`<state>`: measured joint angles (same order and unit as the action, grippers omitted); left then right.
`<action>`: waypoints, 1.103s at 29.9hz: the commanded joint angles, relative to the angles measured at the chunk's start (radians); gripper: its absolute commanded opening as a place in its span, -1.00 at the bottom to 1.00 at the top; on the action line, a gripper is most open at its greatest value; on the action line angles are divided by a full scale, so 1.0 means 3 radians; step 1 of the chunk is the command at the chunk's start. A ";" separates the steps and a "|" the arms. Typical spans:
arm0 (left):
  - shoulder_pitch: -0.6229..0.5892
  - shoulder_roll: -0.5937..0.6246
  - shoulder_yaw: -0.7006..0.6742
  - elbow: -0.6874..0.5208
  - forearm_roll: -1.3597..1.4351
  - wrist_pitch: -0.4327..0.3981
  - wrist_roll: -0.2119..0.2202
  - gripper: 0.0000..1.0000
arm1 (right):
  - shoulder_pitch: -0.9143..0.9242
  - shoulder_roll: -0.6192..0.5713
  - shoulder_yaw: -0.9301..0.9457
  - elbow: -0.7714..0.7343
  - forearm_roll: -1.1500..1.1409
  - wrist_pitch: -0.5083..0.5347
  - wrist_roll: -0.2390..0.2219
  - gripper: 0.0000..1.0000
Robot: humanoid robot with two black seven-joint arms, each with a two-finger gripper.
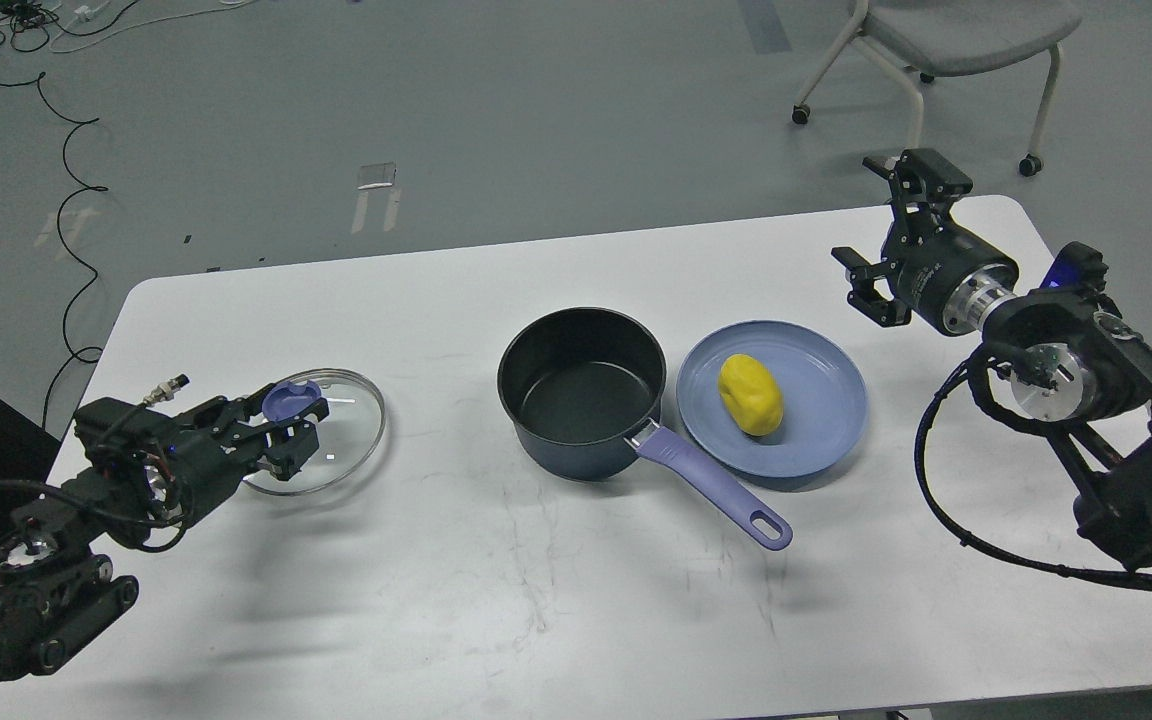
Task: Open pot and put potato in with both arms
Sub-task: 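Lift the glass lid off the saucepan and set it down beside it, then release the lid and raise the left gripper away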
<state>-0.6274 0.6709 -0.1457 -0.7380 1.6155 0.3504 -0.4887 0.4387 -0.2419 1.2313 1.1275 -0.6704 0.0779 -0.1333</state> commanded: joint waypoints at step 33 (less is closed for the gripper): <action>-0.1391 0.0356 -0.0067 -0.0357 -0.3773 -0.2006 0.0000 0.96 | 0.0593 -0.0574 -0.1649 0.0092 -0.2264 0.0016 0.0168 1.00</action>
<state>-1.0123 0.7769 -0.1652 -0.8612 0.6132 -0.1700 -0.4885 0.5876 -0.4008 0.8129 1.1545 -1.2652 0.0832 -0.0854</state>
